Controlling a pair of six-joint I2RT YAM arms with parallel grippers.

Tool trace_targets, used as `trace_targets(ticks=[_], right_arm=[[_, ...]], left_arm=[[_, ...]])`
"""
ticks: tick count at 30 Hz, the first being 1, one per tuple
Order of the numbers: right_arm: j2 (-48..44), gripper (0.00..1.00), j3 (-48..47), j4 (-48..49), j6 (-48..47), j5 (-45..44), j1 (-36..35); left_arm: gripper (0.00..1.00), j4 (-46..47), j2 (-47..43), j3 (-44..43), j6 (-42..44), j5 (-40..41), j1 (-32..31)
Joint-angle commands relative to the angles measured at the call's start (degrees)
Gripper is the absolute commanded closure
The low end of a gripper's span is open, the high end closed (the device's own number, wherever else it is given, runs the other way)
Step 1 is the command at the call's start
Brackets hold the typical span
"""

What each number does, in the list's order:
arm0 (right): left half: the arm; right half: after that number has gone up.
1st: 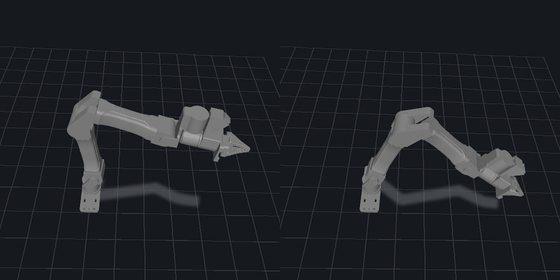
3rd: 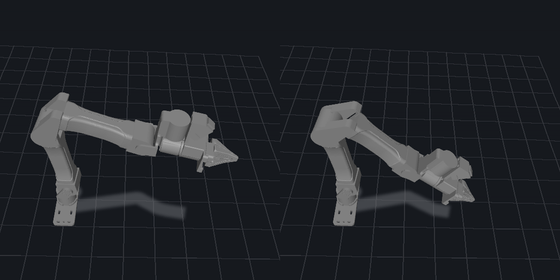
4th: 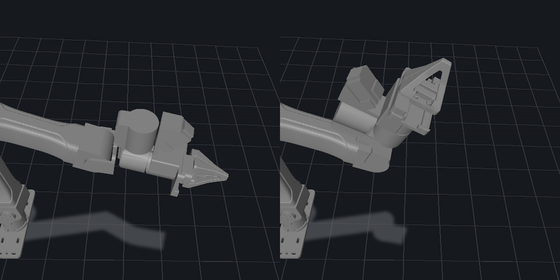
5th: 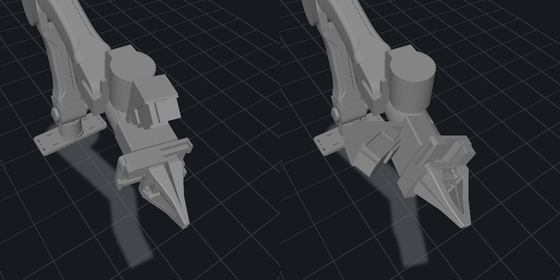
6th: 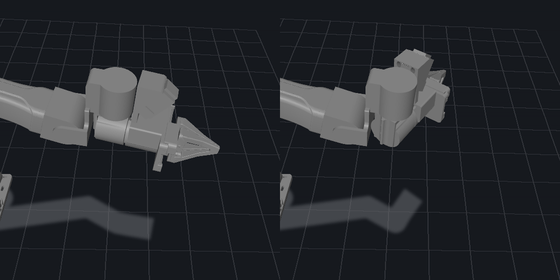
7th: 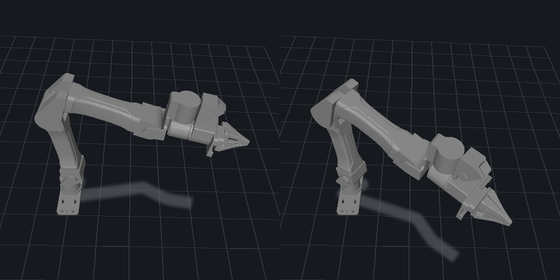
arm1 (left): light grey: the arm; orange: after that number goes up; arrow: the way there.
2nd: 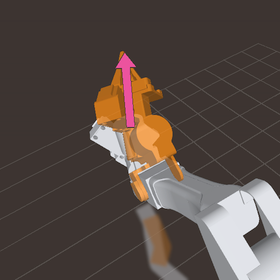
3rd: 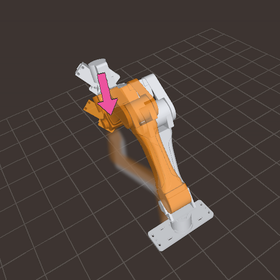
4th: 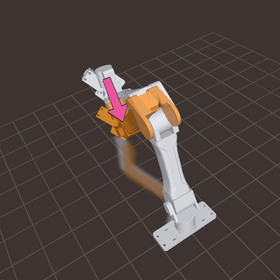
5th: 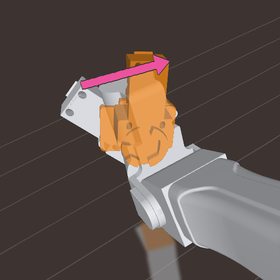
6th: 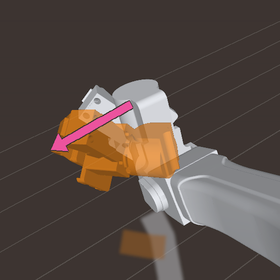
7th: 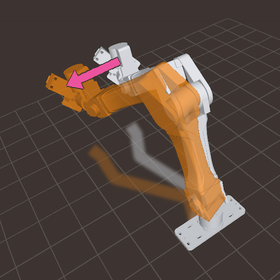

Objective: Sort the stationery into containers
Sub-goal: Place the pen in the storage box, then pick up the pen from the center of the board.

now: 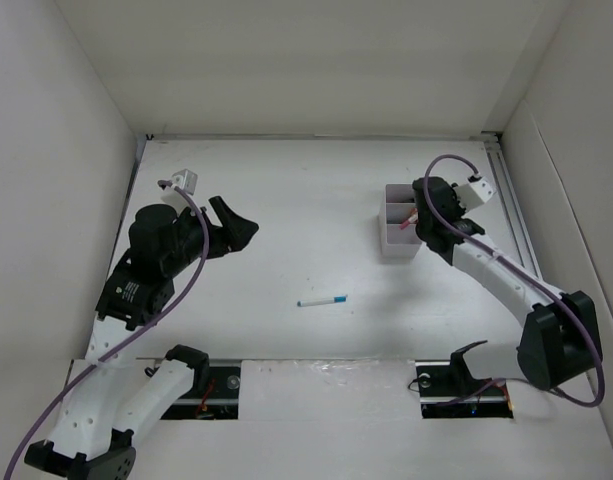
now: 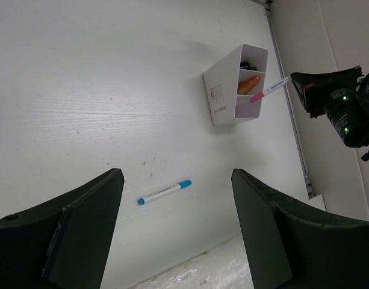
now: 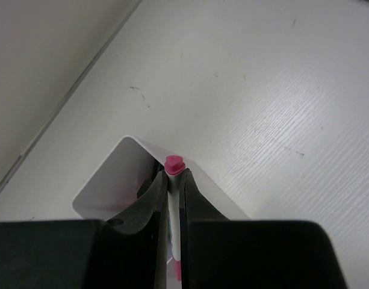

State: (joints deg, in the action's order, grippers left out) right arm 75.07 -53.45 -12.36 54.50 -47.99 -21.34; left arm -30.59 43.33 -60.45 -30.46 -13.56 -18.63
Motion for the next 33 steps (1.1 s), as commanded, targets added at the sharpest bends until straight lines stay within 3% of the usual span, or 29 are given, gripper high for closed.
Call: trace_targets(ticks=[1, 5, 8, 12, 16, 20, 22, 25, 26, 27, 29, 30, 32, 33], right_arm=[[1.22, 1.0, 0.37, 1.55, 3.15, -3.43, -0.8], [2.28, 0.98, 0.37, 1.55, 3.16, -3.43, -2.03], [2.8, 0.9, -0.16, 1.55, 3.16, -4.48, -2.74], [2.8, 0.75, -0.16, 1.02, 3.68, -4.48, -3.97], [2.8, 0.48, -0.16, -0.29, 3.68, -5.1, -4.5], [0.09, 0.35, -0.16, -1.88, 2.55, -3.87, -5.02], [-3.16, 0.35, -0.16, -1.88, -1.48, -1.6, -5.63], [-6.86, 0.49, -0.16, 0.76, -11.39, 11.74, -6.42], [-6.86, 0.57, -0.16, 0.76, -11.43, 16.3, -6.43], [-6.86, 0.78, -0.68, 0.76, -13.44, 28.18, -8.0], [-5.91, 0.99, -2.62, -3.09, -19.39, 38.1, -10.37], [-4.85, 0.99, -3.23, -7.11, -21.43, 48.15, -11.95], [0.15, 0.98, -6.39, -12.22, -25.47, 54.2, -17.57], [2.25, 0.89, -7.27, -14.42, -26.54, 55.79, -19.94]], left_arm=[[0.3, 2.46, -0.09, 0.5, 0.75, -1.2, 0.09], [0.3, 2.46, -0.62, 1.03, 0.75, -0.68, 0.09], [0.3, 2.46, -0.62, 1.03, 0.75, -0.68, 0.09], [0.3, 2.46, -0.62, 1.03, 0.75, -0.15, 0.09], [0.3, 2.46, -0.62, 1.03, 0.75, -0.15, 0.09], [0.3, 2.46, -0.62, 0.5, 0.75, -0.15, 0.09], [0.3, 2.46, -0.62, 0.5, 0.75, 0.38, 0.09], [0.3, 1.94, -0.62, -1.24, 0.75, 1.08, 0.09], [0.3, 1.94, -0.62, -1.86, 1.27, 1.69, 0.09], [0.3, 1.94, -0.62, -2.48, 1.28, 2.39, 0.09], [0.3, 1.32, -0.62, -4.32, 1.28, 3.18, 0.09], [0.3, 1.32, -0.62, -4.85, 1.28, 3.19, 0.09], [0.3, 0.79, -0.62, -5.91, 1.28, 3.72, 0.09], [0.29, 0.79, -0.62, -6.61, 0.76, 3.72, 0.09]])
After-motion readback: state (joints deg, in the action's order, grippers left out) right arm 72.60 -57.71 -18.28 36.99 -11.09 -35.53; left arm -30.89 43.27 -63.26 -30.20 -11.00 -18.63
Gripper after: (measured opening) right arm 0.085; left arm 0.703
